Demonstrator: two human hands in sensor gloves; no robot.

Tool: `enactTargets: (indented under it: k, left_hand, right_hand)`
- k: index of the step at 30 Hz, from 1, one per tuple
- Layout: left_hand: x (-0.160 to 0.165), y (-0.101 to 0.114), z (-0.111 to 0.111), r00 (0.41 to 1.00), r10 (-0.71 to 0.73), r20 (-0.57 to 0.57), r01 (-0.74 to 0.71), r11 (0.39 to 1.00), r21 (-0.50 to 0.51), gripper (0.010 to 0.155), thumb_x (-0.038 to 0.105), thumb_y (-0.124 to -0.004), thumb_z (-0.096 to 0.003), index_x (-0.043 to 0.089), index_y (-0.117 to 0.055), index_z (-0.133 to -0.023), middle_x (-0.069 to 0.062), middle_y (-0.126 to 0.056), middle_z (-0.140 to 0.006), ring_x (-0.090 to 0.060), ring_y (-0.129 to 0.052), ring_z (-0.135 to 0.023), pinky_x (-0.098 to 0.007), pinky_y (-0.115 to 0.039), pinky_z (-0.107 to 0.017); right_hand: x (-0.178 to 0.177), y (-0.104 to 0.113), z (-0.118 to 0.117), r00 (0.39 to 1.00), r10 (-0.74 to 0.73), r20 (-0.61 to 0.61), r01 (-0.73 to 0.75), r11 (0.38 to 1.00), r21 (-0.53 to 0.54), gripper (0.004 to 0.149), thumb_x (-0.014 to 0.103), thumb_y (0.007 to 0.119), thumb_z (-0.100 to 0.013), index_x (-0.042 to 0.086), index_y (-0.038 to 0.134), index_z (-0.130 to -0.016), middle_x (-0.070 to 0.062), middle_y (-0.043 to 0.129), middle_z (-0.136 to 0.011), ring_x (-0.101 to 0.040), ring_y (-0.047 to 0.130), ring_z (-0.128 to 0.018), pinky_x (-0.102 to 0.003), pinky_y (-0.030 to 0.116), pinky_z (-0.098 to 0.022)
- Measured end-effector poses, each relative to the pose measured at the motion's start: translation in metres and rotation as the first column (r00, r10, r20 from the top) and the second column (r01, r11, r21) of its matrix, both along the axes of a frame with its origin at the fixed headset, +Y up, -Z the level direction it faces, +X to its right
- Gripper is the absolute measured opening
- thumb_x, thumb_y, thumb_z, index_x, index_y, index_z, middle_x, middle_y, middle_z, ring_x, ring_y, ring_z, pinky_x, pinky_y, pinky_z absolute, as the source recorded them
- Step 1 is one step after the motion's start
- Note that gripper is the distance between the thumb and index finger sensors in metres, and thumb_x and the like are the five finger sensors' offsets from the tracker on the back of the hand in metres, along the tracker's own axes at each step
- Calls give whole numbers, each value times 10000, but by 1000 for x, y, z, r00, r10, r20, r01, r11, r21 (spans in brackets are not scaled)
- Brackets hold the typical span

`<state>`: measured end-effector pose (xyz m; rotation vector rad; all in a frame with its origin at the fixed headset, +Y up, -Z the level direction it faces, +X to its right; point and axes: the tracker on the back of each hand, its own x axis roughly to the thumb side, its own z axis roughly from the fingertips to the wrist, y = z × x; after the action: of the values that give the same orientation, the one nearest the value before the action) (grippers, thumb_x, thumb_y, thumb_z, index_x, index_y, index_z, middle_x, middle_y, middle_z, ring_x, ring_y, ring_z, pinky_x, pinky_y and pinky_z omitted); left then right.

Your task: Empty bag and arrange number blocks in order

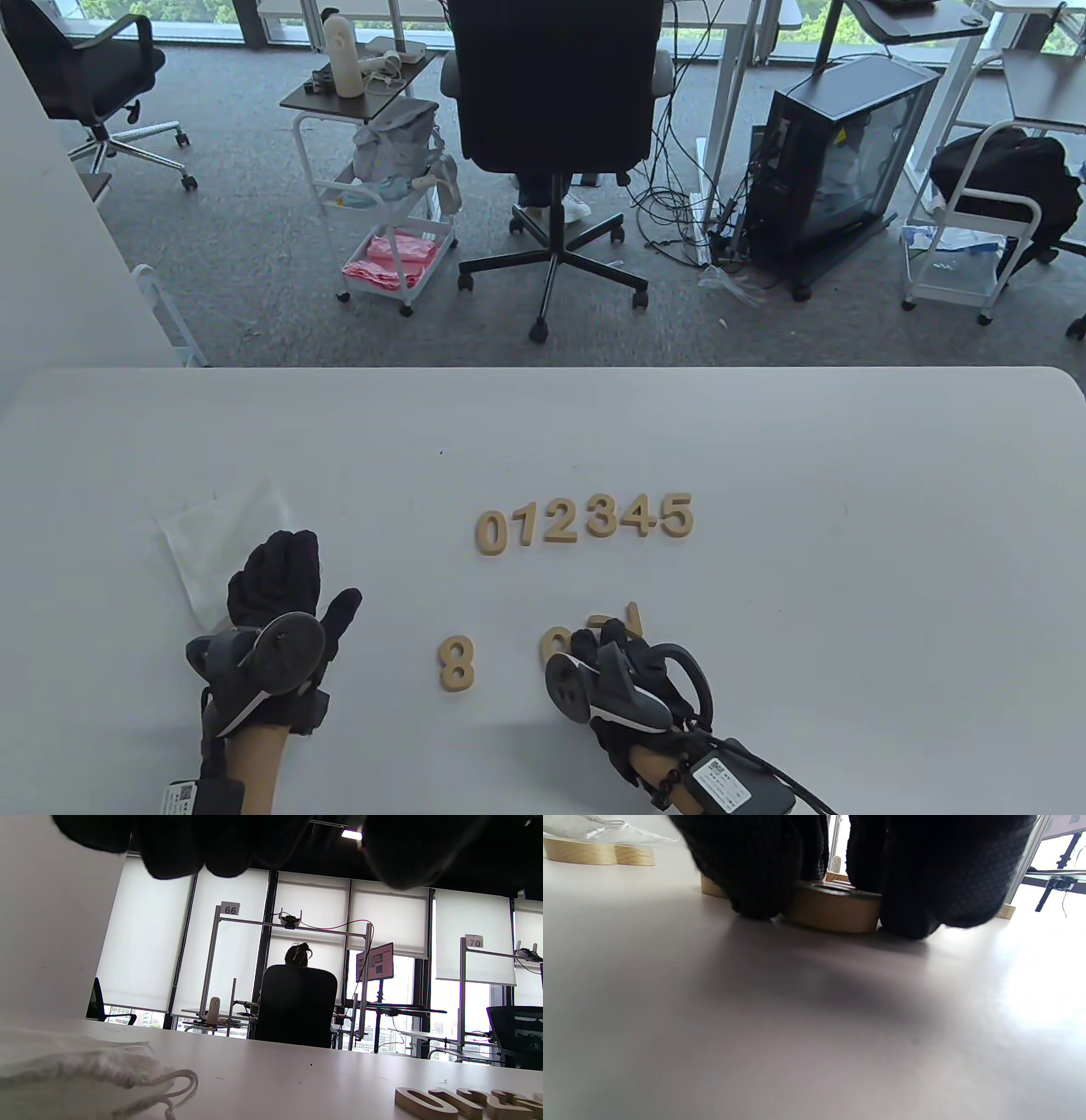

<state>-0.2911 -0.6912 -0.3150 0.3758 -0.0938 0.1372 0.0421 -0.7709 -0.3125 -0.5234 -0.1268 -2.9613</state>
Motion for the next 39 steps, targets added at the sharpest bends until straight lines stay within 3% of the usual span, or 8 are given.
enactTargets:
  k: [7,14,18,23,28,33,35,39]
  left_hand:
    - [0,0,0,1000,3,-5,-3,1000,-10,830,534,-745,-490,23,-533,-1108,-314,-548,-1108,-596,-696,-978,-745,-583,-669]
    - [0,0,-1,1000,0,-9,0,1000,-13,829,533,-745,-491,22,-532,-1108,-314,-548,-1108,-596,-696,-977,-745,-582,-670]
    - [0,1,-1,1000,-1,-10,0,1000,-12,828,534,-744,-490,24,-534,-1108,-313,-549,-1108,-595,-697,-977,-744,-583,-670]
    - [-1,1,-1,1000,2,-10,-2,1000,-9,829,534,-745,-491,24,-531,-1109,-318,-547,-1107,-596,-694,-978,-745,-582,-670]
    - [-1,1,-1,1000,3,-9,-3,1000,-4,828,533,-746,-490,24,-532,-1108,-315,-549,-1107,-597,-696,-977,-746,-582,-669]
    - [-1,1,-1,1000,3,-9,-3,1000,-1,827,533,-745,-491,24,-533,-1108,-314,-548,-1108,-601,-697,-974,-745,-581,-670]
    - [-1,1,-1,1000,3,-10,-3,1000,2,828,533,-745,-491,24,-532,-1108,-315,-547,-1108,-599,-696,-975,-747,-580,-669]
    - [-2,2,-1,1000,7,-13,-7,1000,7,829,533,-745,-490,21,-533,-1107,-315,-548,-1107,-597,-696,-977,-745,-581,-670]
  right_hand:
    - [7,1,-7,995,-93,40,96,992,-86,512,219,819,-509,131,714,-1003,-394,570,-1001,-568,853,-693,-551,855,-497]
    - [35,10,-17,917,-366,157,385,915,-120,443,239,782,-515,135,795,-946,-399,605,-971,-556,874,-685,-534,882,-489]
    - [58,20,-24,759,-598,257,643,749,-156,428,248,758,-524,137,805,-935,-391,626,-960,-543,904,-672,-520,907,-478]
    - [94,36,-30,434,-832,345,900,418,-126,468,380,809,-508,173,786,-928,-352,655,-959,-490,944,-658,-476,936,-465]
    - [127,46,-36,272,-895,353,956,294,9,390,266,792,-531,185,759,-912,-278,715,-902,-475,984,-668,-479,970,-467]
    - [154,51,-41,202,-912,356,940,283,192,363,184,769,-531,164,756,-893,-258,775,-846,-428,1007,-660,-467,978,-458]
    - [167,54,-43,218,-918,332,908,316,276,371,180,795,-519,181,768,-889,-208,829,-846,-449,942,-715,-529,895,-513]
    - [186,56,-49,204,-916,346,867,333,371,399,203,833,-503,199,768,-897,-158,887,-832,-420,928,-679,-479,876,-492]
